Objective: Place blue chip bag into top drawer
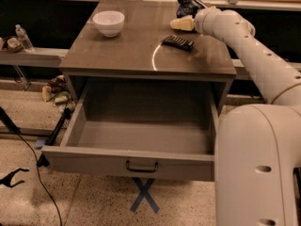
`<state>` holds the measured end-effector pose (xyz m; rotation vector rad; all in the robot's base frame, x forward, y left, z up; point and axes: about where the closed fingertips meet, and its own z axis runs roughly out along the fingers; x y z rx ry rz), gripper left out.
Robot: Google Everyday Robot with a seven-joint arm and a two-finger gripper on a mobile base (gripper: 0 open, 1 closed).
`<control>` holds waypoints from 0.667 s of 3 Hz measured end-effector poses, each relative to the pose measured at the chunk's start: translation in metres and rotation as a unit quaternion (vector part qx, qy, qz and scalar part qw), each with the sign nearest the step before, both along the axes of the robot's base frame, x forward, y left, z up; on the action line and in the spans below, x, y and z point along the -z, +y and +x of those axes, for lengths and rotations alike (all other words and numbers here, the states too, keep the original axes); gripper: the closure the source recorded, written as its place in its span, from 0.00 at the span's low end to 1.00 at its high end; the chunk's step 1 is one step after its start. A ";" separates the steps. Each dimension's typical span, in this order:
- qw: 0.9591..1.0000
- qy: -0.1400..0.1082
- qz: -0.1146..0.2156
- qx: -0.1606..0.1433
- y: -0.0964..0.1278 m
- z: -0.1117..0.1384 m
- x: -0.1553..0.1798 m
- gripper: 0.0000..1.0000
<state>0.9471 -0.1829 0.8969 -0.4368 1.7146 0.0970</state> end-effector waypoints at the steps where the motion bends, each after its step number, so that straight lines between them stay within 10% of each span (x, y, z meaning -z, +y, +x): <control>1: 1.000 -0.007 0.010 0.004 0.005 0.014 -0.001 0.00; 2: 1.000 -0.016 0.022 0.009 0.006 0.027 -0.002 0.00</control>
Offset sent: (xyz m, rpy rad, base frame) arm 0.0521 0.0010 0.0106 0.0746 -0.0626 -0.0407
